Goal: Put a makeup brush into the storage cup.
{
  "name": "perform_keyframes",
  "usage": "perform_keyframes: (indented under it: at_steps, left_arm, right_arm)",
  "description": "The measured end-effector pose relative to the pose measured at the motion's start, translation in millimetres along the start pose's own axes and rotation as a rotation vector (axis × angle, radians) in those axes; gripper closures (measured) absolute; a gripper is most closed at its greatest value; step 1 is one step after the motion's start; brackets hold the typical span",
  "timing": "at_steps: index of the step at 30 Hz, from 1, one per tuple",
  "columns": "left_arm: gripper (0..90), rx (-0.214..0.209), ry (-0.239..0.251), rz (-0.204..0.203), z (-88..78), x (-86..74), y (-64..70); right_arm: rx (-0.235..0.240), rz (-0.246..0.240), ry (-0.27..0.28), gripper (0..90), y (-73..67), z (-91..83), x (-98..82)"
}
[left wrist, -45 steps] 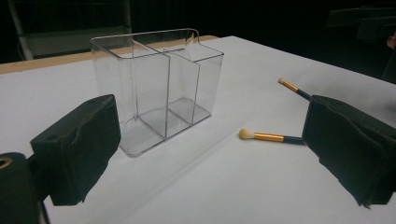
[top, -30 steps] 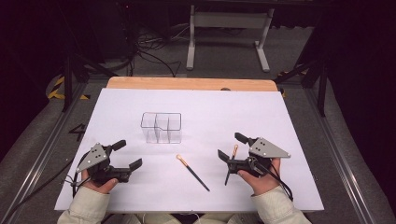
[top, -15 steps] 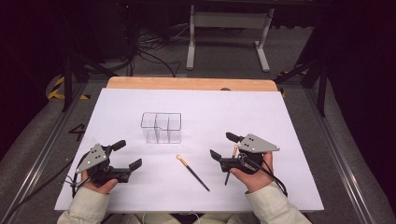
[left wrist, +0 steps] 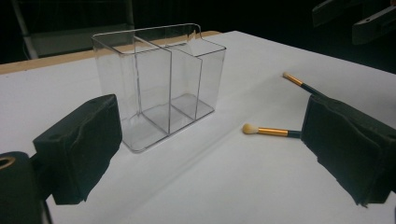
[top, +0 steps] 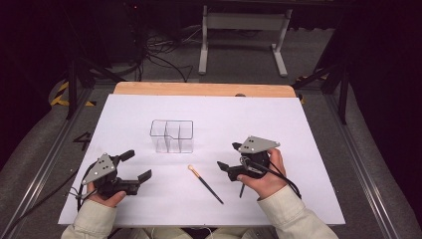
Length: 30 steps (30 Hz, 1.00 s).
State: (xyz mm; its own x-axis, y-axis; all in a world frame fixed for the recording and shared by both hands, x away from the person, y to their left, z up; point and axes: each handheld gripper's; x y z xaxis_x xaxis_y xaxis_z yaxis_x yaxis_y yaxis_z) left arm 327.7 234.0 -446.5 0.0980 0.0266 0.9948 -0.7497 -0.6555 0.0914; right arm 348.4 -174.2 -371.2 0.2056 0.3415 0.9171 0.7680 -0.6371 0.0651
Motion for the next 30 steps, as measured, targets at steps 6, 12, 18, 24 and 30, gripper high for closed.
perform_keyframes:
  at_steps: [6, 12, 18, 24, 30]
  left_arm:
    - [6.0, 0.004, -0.005, -0.001, 0.0, -0.4, 0.1]
    - [6.0, 0.003, -0.012, 0.002, 0.3, -0.8, -0.4]
    - [6.0, 0.001, -0.015, 0.001, 0.0, -1.4, -0.2]
    - [6.0, 0.004, -0.012, -0.006, -0.4, -1.5, -0.3]
    - [6.0, 0.011, -0.014, -0.004, -4.6, -1.7, -0.3]
  right_arm:
    - [0.015, -0.024, -0.083, 22.8, -2.3, 10.1, 7.3]
    - [0.026, -0.046, -0.145, 24.5, -2.9, 19.9, 12.9]
    - [0.037, -0.066, -0.204, 26.0, -3.5, 27.9, 16.4]
    - [0.056, -0.083, -0.247, 27.5, -5.3, 37.5, 21.1]
    - [0.087, -0.081, -0.284, 30.6, -7.0, 45.9, 23.6]
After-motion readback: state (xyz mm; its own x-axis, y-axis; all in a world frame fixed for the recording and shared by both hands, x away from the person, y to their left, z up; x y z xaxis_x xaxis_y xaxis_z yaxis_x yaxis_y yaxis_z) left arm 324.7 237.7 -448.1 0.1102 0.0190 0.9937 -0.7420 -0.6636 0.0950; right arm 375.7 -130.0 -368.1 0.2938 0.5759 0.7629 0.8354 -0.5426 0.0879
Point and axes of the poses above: each handheld gripper's, and its own axes: z roughly forward along the jaws, x roughly out of its top, y roughly to its right, and after that the axes turned 11 degrees about y, right-handed
